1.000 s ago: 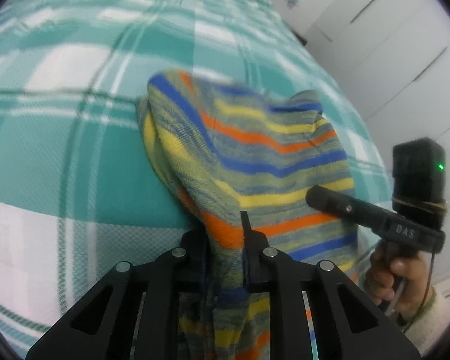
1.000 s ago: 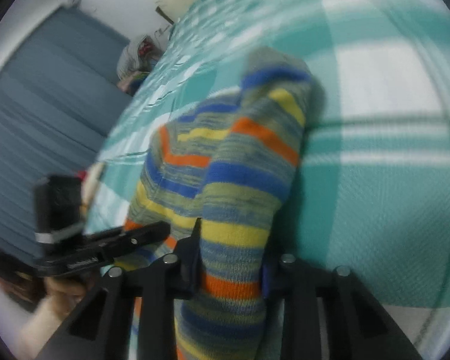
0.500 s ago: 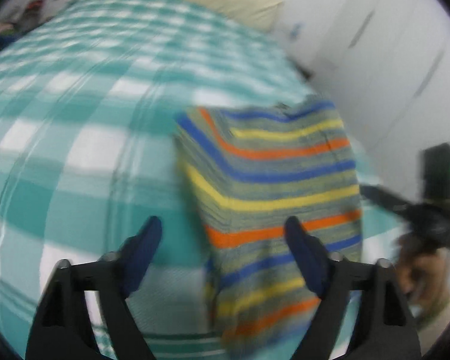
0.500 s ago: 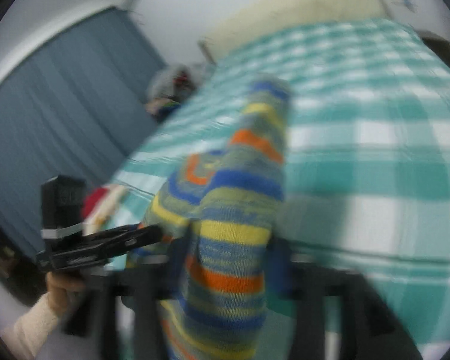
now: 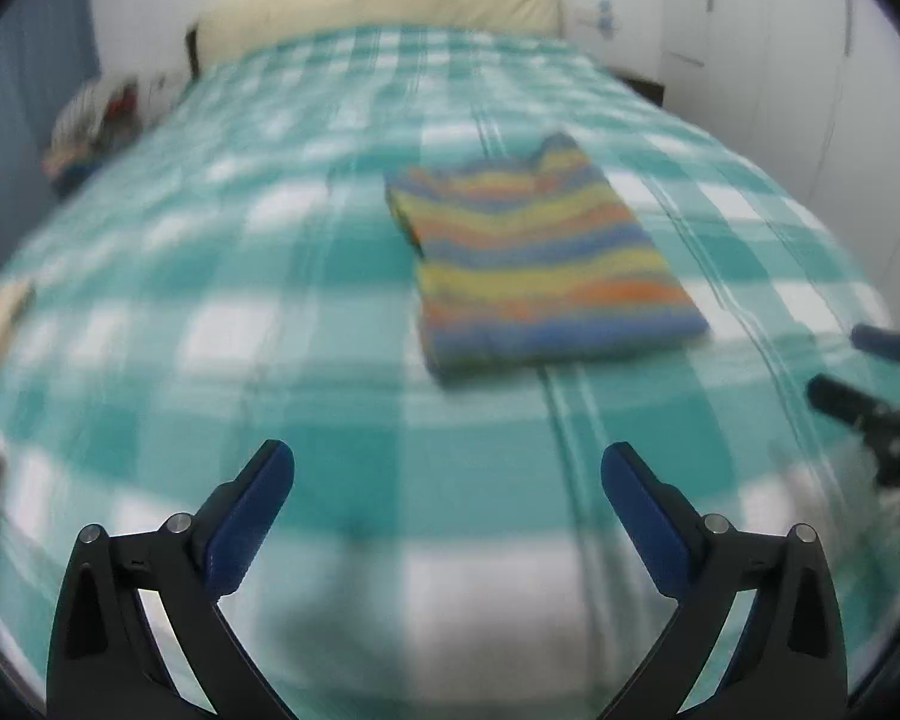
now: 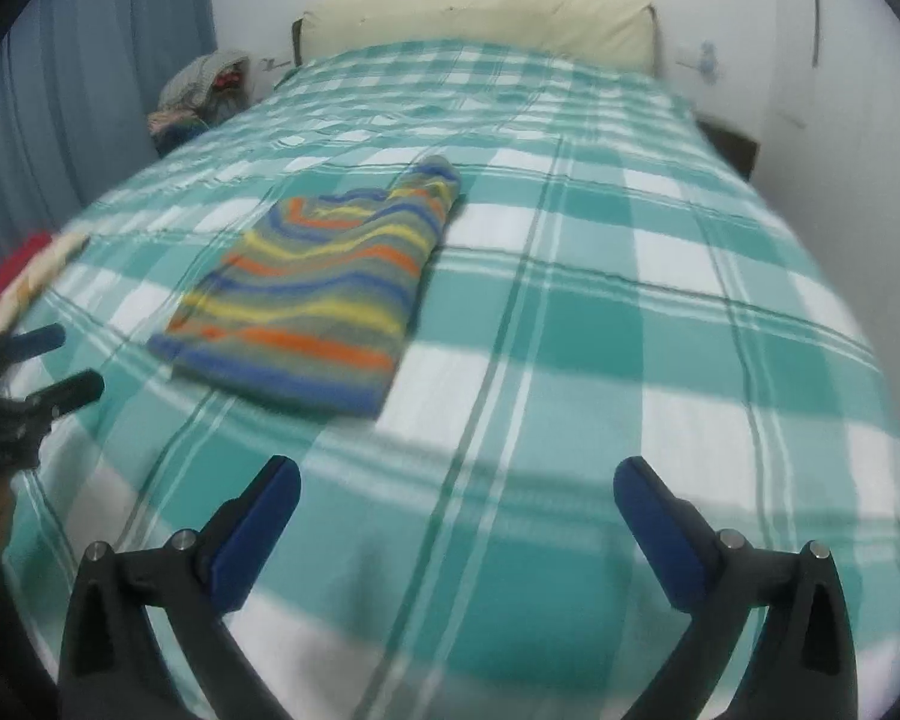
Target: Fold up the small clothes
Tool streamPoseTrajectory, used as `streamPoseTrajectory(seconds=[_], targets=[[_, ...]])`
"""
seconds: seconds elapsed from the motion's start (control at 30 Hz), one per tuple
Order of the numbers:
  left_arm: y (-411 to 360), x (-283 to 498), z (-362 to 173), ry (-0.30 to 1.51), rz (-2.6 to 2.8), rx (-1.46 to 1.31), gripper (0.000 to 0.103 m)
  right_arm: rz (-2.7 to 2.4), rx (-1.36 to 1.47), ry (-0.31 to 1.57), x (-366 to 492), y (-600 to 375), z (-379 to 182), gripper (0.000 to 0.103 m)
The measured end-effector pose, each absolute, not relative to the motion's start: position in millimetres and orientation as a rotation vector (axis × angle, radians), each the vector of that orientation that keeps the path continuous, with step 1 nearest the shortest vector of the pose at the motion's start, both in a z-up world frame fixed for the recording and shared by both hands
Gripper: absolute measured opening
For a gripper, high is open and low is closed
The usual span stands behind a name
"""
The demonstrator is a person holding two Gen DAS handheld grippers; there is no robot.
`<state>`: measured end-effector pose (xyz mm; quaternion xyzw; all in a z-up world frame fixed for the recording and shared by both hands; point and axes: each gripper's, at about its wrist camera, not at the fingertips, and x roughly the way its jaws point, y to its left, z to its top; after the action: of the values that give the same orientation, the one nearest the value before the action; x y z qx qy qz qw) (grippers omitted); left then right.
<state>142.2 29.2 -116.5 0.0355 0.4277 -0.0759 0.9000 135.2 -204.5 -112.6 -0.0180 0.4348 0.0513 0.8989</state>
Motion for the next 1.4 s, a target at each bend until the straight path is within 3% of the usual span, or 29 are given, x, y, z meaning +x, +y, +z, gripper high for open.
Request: streamPoseTrajectory(seconds=[0.2, 0.63, 1.4], targets=[[11.2, 113.7, -166.9, 0.908, -0.093, 0.152, 0.103, 0.084, -0.056, 0.922, 79.9, -162.9, -143.6, 0.103], [15.1, 117.7, -175.6, 0.931, -0.111, 0.107, 0.103, 0.024, -0.091, 0.967, 77.5, -156.5, -182.1, 0.103], [16.9, 121.6, -173.2, 0.949, -0.110, 0.072, 0.103, 0.012, -0.071, 0.956, 77.3, -155.7, -180.4, 0.103]])
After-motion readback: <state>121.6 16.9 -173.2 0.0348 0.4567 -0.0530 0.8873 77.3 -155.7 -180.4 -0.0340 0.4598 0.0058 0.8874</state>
